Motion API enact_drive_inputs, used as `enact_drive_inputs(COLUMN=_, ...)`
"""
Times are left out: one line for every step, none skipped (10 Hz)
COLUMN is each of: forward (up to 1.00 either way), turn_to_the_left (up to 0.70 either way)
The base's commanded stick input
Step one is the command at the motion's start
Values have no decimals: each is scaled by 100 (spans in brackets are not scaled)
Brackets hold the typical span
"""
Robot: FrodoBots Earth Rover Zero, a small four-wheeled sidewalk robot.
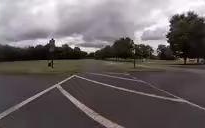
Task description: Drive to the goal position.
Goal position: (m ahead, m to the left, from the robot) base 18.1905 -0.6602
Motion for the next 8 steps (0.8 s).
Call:
enact_drive_inputs(forward=70, turn_to_the_left=0)
enact_drive_inputs(forward=70, turn_to_the_left=0)
enact_drive_inputs(forward=70, turn_to_the_left=0)
enact_drive_inputs(forward=70, turn_to_the_left=0)
enact_drive_inputs(forward=70, turn_to_the_left=0)
enact_drive_inputs(forward=70, turn_to_the_left=0)
enact_drive_inputs(forward=70, turn_to_the_left=0)
enact_drive_inputs(forward=70, turn_to_the_left=0)
